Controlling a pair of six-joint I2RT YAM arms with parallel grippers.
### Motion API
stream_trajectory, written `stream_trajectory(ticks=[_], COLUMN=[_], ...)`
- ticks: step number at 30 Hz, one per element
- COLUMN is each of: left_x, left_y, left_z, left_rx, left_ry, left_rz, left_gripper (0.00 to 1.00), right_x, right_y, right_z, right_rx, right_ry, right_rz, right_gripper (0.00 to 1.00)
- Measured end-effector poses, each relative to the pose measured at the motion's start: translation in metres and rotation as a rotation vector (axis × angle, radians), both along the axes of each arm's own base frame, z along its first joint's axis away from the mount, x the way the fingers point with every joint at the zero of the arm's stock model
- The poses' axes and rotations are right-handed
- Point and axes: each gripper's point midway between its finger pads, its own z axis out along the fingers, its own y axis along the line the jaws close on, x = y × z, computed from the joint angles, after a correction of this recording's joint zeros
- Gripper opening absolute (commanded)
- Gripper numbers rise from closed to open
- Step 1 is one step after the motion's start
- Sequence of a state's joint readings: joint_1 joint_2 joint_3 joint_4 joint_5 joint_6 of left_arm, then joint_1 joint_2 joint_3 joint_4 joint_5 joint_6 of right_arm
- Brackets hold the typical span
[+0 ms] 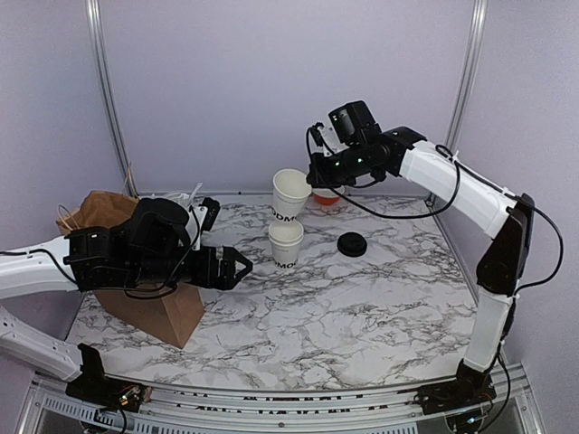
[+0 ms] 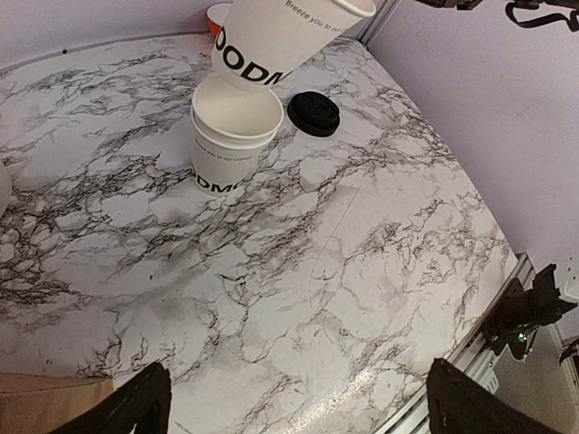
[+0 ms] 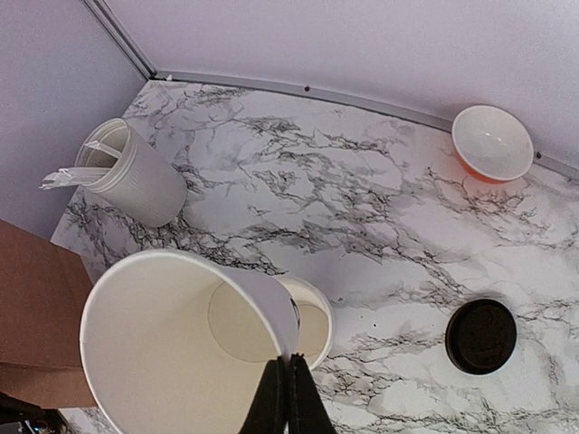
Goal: Pack the takeout coffee
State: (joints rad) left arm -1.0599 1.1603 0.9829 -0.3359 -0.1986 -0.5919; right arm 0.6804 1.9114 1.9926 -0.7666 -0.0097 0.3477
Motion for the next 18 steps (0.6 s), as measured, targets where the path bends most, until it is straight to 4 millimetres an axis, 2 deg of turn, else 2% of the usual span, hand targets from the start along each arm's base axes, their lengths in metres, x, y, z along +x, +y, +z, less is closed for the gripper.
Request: stream_trajectory(ticks=[4,8,13,18], left_x=[0.000,0.003,0.004,0.003], left_y=[-0.001,-0.008,-0.028,-0.042], left_z=[0.000,0.005,0.012,0.005], left_rx=[-0.002,-0.018,-0.045,-0.044], left_ry=[-0.001,-0.007,-0.021,-0.021], left_rz=[-0.001,-0.007,-0.029,-0.041], left_gripper=[0.99,0.99,0.99,0.99], right_x=[-0.017,-0.042,-0.086,-0.131], right_y=[-0.014,-0.027,-0.043,-0.042], right_z=[0.029,0.033,0.000,-0.041], right_rx=[0.033,0.039,-0.011,-0.071], right_ry=[-0.040,-0.043,0.016,0.070], right_rz=[0.001,0.012,0.026,0.061], right_gripper=[0.00,0.00,0.00,0.00])
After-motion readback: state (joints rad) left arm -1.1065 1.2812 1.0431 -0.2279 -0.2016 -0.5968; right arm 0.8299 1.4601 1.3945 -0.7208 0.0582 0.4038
